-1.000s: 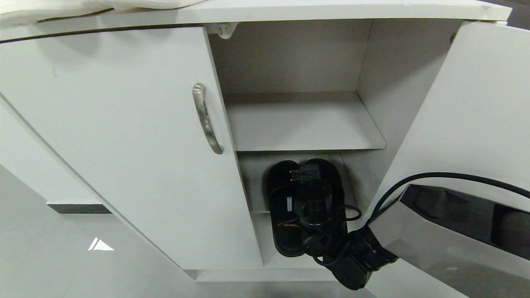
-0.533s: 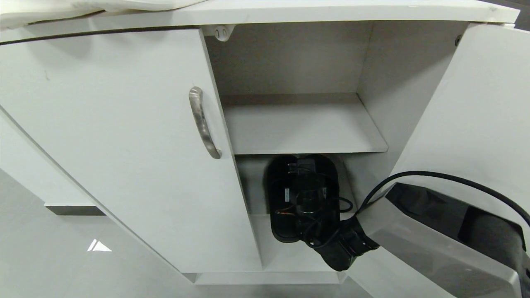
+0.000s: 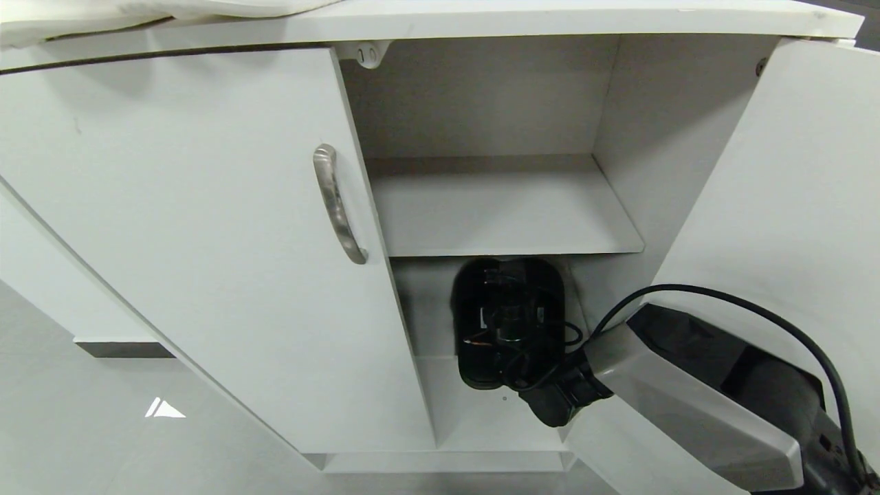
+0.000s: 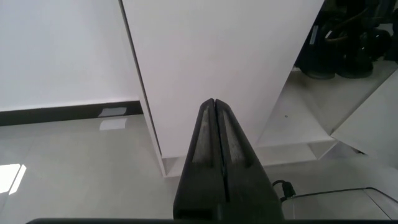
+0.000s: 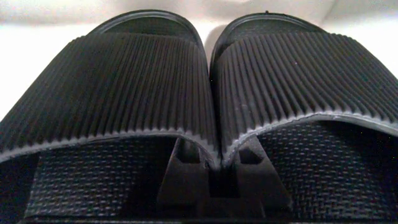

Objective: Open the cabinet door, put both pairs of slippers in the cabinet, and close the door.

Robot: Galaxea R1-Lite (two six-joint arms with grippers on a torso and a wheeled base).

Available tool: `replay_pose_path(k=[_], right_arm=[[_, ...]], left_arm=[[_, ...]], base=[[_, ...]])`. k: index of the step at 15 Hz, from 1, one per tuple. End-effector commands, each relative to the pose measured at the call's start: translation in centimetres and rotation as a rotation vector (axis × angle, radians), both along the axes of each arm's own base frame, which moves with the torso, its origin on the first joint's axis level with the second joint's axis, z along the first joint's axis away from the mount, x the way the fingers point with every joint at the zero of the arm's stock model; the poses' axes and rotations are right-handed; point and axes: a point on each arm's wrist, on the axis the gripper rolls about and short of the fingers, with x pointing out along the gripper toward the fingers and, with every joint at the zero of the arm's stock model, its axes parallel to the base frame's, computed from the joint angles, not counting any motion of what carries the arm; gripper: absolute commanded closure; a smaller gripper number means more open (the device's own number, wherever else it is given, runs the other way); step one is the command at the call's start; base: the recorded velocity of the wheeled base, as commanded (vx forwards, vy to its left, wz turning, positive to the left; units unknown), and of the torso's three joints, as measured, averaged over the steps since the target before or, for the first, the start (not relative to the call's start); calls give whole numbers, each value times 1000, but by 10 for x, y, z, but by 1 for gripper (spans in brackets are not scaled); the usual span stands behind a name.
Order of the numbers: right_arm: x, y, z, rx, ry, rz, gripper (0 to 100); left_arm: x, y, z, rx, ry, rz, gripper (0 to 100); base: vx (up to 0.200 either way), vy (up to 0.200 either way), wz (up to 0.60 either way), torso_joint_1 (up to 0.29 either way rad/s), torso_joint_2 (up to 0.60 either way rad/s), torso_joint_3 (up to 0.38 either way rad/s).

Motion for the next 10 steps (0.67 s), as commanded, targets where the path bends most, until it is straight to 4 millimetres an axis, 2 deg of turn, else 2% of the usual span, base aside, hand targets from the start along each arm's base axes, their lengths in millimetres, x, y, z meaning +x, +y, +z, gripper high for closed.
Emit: replay_pose_path(k=[1, 3, 4, 7, 9, 10], right_arm=[[5, 0, -10, -11, 13, -5, 100], [6, 1, -10, -8, 9, -5, 100], [6, 1, -10, -8, 9, -6, 0], [0, -1, -17, -25, 30, -2, 0], [-23, -4, -12, -23, 27, 35, 0], [-38, -8, -3, -17, 21, 70, 0]], left_arm=[[0, 0, 0, 0, 3, 0, 100], [0, 0, 0, -2, 1, 1, 100], [0, 0, 0, -2, 1, 1, 100], [0, 0, 0, -2, 1, 0, 100], [0, 0, 0, -2, 3, 0, 100], [0, 0, 0, -2, 1, 0, 100]], base=[[0, 0, 0, 0, 0, 0], [0, 0, 0, 0, 0, 0], [0, 0, 0, 0, 0, 0], [0, 0, 0, 0, 0, 0], [0, 0, 0, 0, 0, 0], [0, 0, 0, 0, 0, 0]])
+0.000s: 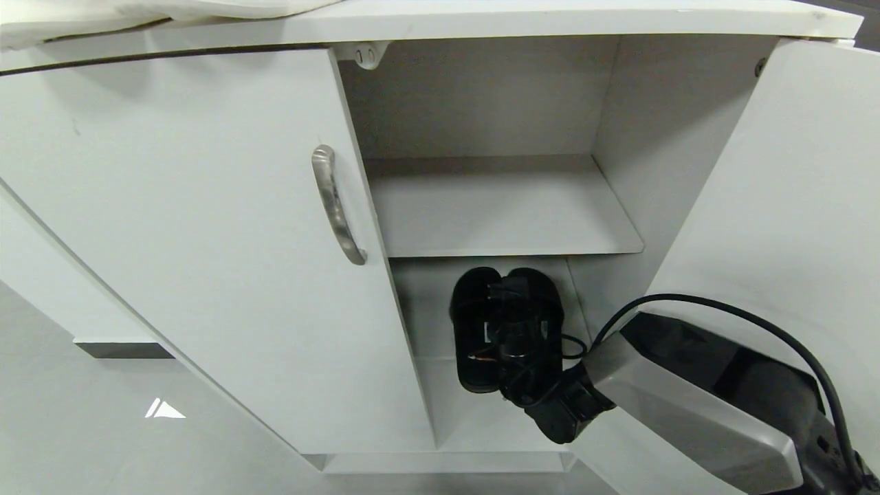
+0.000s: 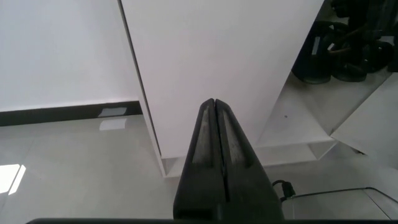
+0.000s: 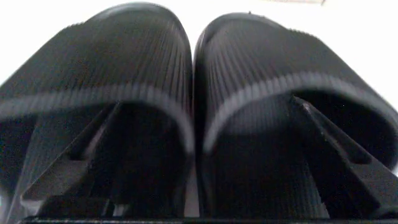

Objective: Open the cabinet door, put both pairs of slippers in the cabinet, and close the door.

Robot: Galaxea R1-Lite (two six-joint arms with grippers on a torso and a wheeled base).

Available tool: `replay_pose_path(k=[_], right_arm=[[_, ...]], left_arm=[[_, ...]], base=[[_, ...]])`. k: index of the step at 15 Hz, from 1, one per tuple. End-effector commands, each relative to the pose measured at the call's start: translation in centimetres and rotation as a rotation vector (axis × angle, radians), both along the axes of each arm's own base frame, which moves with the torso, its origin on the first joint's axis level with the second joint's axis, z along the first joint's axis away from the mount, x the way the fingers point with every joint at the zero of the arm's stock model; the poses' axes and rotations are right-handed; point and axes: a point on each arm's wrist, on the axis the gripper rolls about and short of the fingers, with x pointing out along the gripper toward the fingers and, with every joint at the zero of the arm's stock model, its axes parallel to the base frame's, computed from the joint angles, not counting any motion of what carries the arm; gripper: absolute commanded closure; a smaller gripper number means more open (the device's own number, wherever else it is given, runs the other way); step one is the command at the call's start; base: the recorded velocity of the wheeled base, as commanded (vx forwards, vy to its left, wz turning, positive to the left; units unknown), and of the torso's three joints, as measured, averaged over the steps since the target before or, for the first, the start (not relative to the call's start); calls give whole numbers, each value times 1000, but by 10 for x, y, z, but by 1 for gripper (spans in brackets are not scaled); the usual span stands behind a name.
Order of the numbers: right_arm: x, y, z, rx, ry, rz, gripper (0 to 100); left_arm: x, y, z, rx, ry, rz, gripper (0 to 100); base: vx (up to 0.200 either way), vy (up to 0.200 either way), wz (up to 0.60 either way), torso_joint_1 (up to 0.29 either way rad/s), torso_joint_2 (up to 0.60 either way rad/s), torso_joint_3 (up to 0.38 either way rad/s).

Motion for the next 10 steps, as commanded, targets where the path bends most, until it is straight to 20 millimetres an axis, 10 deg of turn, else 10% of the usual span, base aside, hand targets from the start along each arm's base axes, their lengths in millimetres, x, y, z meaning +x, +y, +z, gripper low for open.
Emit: replay_pose_path(k=[1, 8, 9, 10], right_arm=[[-33, -6, 25, 14, -14, 67, 0], [-159, -55, 86, 112, -5, 487, 0], [-168, -60, 87, 117, 8, 514, 100], [-176, -64, 92, 122, 5, 537, 100]], left_arm=[[0, 0, 0, 0, 1, 0, 100], [0, 0, 0, 2, 3, -2, 100], [0, 0, 0, 2, 1, -2, 100], [0, 0, 0, 2, 3, -2, 100]], base=[[0, 0, 0, 0, 0, 0], [0, 0, 0, 0, 0, 0], [-200, 0, 0, 2, -2, -2], [-200, 0, 0, 2, 2, 2]])
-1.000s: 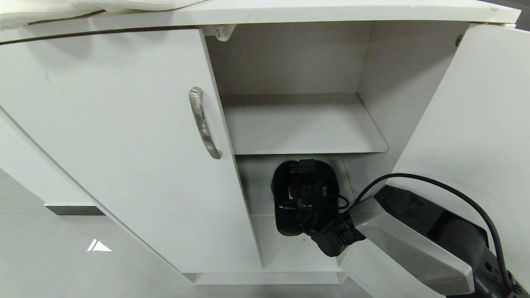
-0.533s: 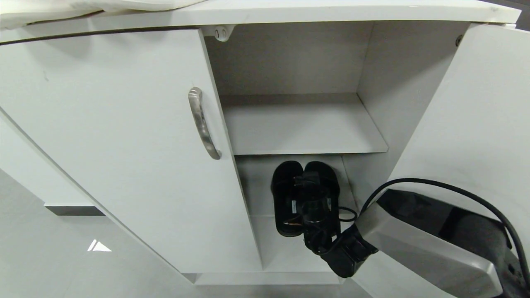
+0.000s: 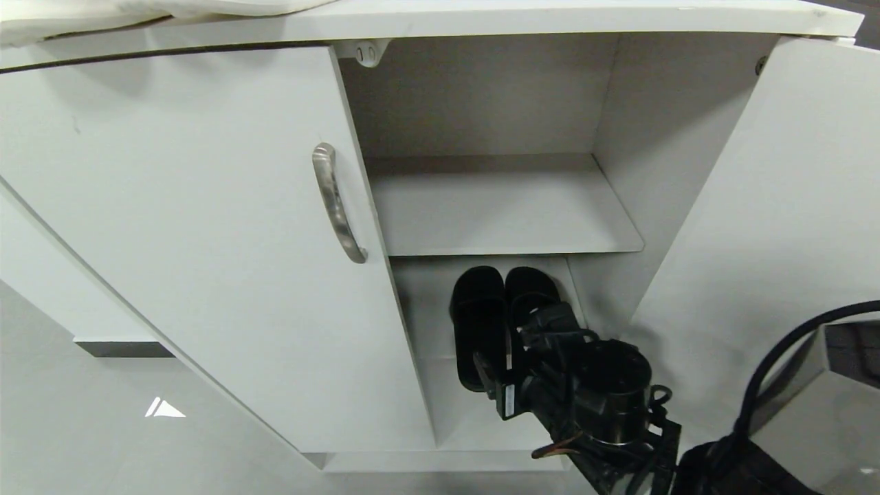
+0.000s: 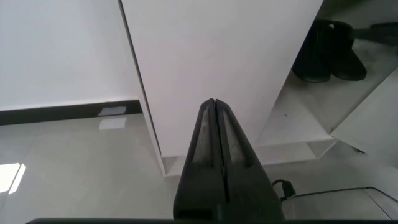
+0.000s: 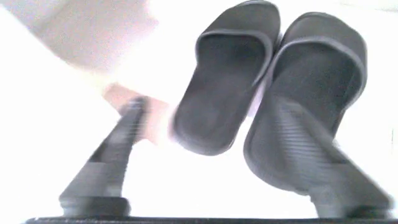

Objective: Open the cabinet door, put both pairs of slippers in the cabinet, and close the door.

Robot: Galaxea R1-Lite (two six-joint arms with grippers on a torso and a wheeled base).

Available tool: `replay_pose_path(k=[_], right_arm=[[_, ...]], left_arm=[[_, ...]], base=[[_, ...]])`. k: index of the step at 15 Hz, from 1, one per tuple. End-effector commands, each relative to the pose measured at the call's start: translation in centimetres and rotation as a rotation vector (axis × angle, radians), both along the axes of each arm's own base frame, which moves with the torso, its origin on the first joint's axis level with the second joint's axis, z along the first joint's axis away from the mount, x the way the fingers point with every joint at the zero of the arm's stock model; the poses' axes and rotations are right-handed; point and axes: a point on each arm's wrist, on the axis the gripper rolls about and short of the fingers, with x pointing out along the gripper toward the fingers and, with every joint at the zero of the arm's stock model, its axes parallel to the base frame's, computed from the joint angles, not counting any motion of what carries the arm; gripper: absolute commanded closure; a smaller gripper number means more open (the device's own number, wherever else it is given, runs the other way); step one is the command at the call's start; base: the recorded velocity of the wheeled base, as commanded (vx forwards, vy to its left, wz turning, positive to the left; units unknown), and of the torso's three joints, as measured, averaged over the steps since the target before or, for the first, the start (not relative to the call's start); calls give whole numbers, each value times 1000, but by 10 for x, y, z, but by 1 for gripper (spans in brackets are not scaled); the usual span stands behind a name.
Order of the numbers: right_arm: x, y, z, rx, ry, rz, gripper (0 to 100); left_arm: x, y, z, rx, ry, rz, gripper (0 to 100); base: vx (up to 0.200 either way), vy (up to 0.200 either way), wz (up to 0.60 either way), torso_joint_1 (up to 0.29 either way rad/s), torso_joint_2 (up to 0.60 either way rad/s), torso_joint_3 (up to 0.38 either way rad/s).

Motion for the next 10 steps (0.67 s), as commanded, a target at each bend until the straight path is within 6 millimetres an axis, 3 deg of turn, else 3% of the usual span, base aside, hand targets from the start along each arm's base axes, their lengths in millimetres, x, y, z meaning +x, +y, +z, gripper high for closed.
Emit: replay_pose_path(k=[1, 2, 5, 10], right_arm=[[-25, -14, 30, 58, -34, 56, 100], [-30, -19, 36, 69, -39, 88, 100], [-45, -35, 49, 73, -36, 165, 100], [-53, -35, 52, 63, -26, 191, 100]], left_arm=[[0, 0, 0, 0, 2, -1, 100], [0, 0, 0, 0, 2, -1, 100], [0, 0, 0, 0, 0, 2, 100], [0, 0, 0, 0, 2, 0, 100]], base=[[-200, 0, 0, 2, -2, -2], [-200, 0, 0, -2, -2, -2], [0, 0, 0, 0, 0, 0], [0, 0, 0, 0, 0, 0]])
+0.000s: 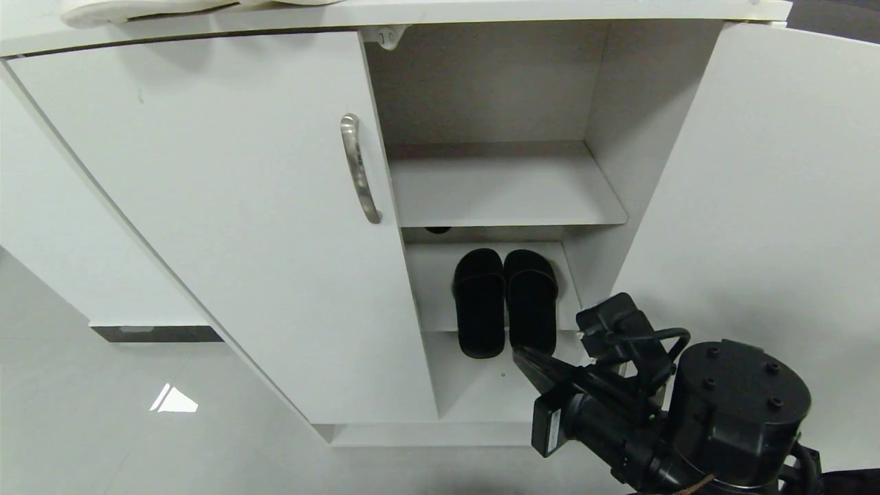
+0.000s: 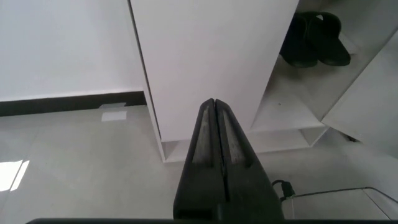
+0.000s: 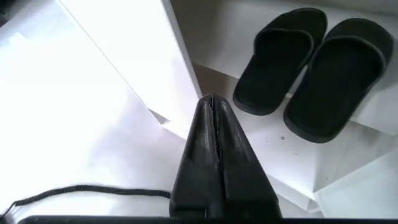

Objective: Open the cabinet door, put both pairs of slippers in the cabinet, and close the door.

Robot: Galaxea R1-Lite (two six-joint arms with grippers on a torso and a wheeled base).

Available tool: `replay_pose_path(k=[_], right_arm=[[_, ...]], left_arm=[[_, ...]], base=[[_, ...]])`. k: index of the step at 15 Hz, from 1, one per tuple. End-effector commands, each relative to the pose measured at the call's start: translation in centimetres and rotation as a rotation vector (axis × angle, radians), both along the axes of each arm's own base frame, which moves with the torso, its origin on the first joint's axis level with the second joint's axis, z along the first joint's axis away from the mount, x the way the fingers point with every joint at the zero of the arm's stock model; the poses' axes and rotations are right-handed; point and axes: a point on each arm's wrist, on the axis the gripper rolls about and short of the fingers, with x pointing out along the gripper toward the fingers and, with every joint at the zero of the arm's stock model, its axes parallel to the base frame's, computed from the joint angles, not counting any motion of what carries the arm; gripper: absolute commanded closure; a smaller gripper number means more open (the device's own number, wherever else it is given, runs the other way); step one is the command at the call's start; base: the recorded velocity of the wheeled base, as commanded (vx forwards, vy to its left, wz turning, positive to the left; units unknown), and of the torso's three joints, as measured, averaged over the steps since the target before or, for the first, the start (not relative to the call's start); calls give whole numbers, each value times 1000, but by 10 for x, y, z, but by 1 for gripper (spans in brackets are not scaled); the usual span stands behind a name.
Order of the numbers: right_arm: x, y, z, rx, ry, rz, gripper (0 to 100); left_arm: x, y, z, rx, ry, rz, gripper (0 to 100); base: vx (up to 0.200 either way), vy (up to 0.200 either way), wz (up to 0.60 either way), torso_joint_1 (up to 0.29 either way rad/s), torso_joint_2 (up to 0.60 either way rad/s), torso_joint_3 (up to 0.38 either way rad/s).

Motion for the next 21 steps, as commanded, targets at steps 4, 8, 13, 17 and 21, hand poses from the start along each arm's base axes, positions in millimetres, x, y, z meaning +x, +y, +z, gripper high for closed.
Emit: replay_pose_path(k=[4, 8, 13, 17, 21], right_arm=[[-3, -1, 4, 10, -7, 8, 100], [-9, 1, 3, 8, -5, 29, 100], [-13, 0, -1, -6, 4, 41, 100], [-18, -4, -4, 5, 4, 122, 100], [-22, -8, -6, 28, -3, 199, 100]], left_arm=[[0, 0, 0, 1, 0, 0, 100], [0, 0, 0, 1, 0, 0, 100], [0, 0, 0, 5, 0, 2, 100], [0, 0, 0, 24, 0, -7, 100], [0, 0, 0, 20, -2, -9, 100]], base=[[0, 0, 0, 2, 1, 123], [0, 0, 0, 5, 1, 195], [0, 0, 0, 2, 2, 201], [0, 0, 0, 0, 2, 51], [0, 0, 0, 0, 0, 0]])
